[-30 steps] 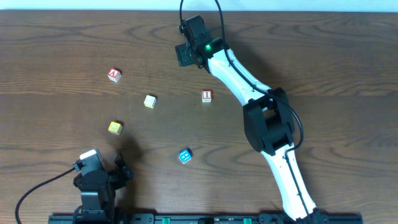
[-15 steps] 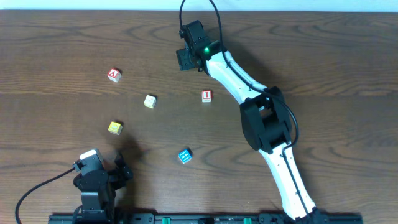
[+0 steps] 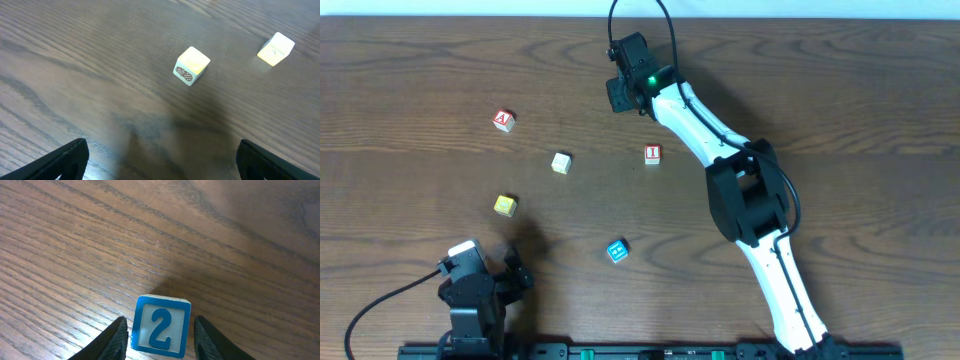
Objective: Spell out Ai2
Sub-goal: 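Lower the right gripper and grasp the blue '2' block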
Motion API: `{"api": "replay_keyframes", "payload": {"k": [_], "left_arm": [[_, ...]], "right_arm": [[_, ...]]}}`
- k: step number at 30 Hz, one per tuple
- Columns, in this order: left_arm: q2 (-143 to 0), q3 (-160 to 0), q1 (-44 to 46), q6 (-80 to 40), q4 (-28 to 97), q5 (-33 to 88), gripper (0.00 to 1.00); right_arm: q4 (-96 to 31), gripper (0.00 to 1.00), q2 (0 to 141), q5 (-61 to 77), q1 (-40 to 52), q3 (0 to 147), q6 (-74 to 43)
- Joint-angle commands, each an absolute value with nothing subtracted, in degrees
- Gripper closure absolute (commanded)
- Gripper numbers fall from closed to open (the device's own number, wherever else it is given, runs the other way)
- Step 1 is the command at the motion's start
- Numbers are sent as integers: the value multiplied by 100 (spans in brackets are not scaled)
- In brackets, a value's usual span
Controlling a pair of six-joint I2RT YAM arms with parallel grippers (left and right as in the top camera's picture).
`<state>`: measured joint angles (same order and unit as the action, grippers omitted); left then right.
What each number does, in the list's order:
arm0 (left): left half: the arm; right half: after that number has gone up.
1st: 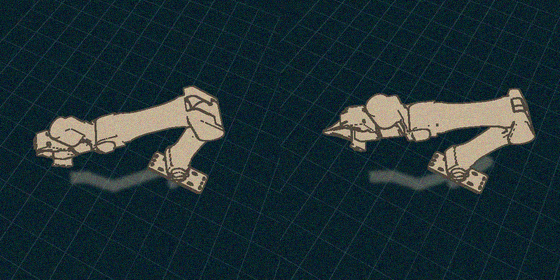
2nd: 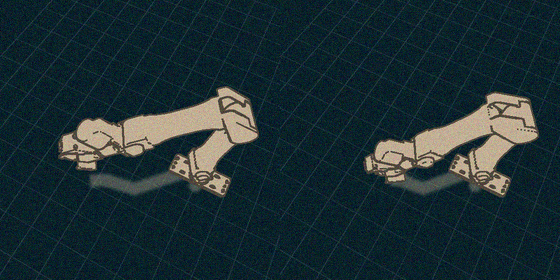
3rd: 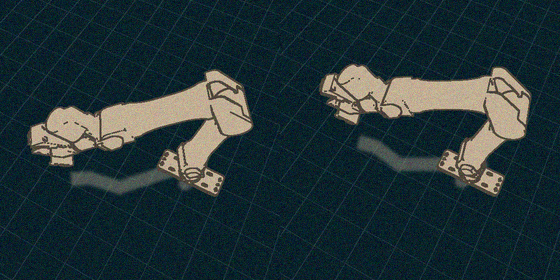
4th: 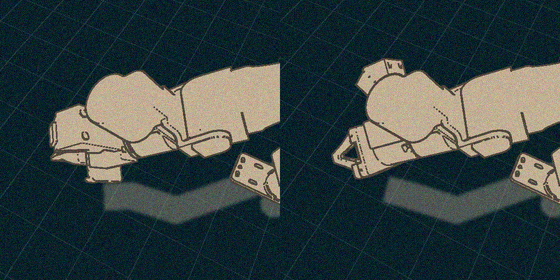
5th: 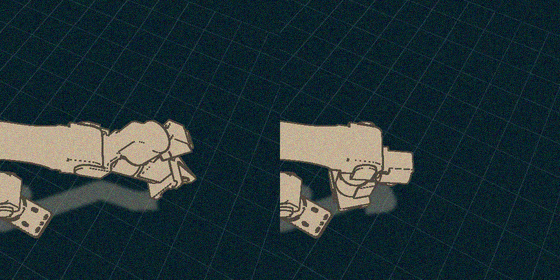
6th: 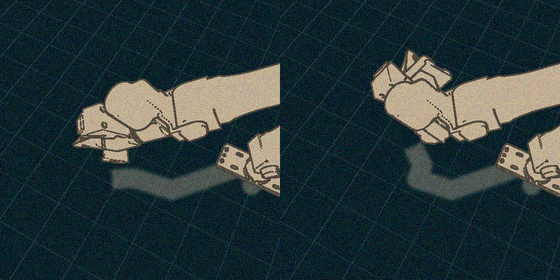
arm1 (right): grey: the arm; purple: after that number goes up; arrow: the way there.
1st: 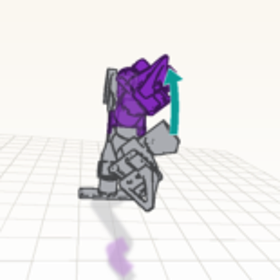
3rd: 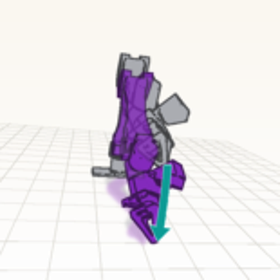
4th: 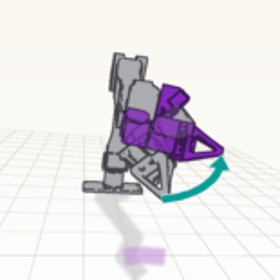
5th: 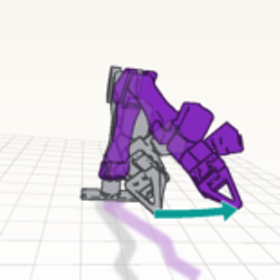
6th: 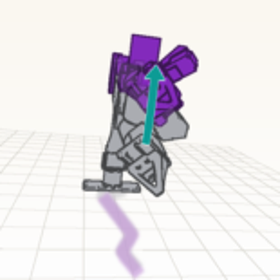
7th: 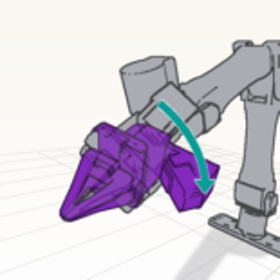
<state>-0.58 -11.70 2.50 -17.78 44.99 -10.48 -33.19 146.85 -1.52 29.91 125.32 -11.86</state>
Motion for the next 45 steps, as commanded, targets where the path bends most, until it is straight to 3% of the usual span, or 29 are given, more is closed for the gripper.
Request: {"api": "replay_keyframes", "payload": {"k": [1,27,38,45], "left_arm": [[-23,-1017,224,-1800,4619,-1046,5],[-23,-1017,224,-1798,4619,-1046,5],[-23,-1017,224,-1800,4619,-1046,5],[-23,-1017,224,-1798,4619,-1044,5]], "right_arm": [[-3315,58,14803,-193,2993,12654,-1153],[-3321,69,14796,-191,2991,12693,-1155],[-4049,76,14792,-196,2991,13607,-1168],[-5231,99,14785,-196,2991,14385,-1170]]}}
